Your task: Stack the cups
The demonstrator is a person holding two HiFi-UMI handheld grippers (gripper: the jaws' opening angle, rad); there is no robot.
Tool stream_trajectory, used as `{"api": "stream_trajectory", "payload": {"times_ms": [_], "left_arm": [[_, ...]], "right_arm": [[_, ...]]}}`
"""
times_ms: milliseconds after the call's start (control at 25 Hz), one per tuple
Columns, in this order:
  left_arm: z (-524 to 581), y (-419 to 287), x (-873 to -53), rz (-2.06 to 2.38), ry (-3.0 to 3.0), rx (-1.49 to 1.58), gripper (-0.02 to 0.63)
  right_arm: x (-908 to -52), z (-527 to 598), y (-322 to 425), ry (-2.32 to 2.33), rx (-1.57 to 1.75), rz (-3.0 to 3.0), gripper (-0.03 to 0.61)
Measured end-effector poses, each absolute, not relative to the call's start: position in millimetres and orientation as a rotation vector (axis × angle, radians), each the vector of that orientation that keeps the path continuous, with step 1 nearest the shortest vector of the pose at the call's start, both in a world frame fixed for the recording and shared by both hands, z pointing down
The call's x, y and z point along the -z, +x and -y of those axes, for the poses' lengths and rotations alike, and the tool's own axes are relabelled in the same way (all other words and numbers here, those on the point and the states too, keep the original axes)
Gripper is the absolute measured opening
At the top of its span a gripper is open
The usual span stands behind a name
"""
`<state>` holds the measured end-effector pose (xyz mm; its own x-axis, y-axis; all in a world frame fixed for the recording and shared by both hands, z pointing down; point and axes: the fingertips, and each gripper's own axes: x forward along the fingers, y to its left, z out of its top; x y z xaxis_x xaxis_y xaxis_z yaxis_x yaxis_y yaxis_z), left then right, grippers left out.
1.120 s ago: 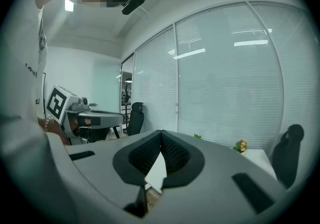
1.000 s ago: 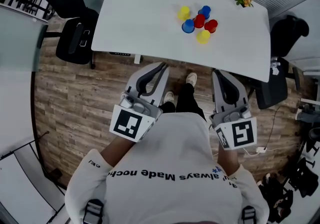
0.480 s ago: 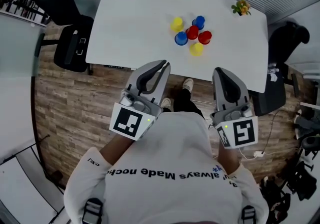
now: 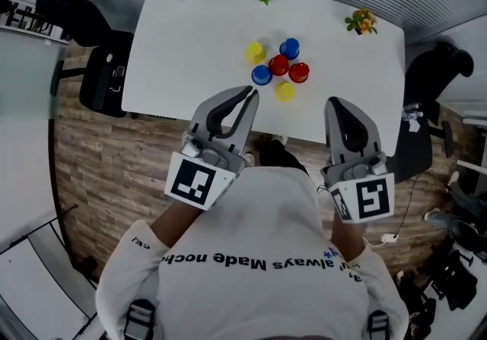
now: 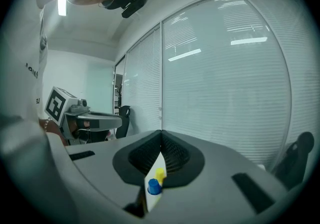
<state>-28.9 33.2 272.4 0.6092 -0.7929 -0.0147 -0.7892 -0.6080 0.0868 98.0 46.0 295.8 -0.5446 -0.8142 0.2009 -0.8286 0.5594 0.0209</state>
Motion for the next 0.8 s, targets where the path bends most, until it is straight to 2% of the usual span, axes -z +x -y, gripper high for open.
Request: {"api": "stream_trajectory", "payload": {"times_ms": [800], "left_arm": [[42, 53, -272, 1.421, 2.752, 0.059, 0.037]], "right_arm": [[-299, 32, 180, 1.335, -0.129, 2.644, 0.008]]}}
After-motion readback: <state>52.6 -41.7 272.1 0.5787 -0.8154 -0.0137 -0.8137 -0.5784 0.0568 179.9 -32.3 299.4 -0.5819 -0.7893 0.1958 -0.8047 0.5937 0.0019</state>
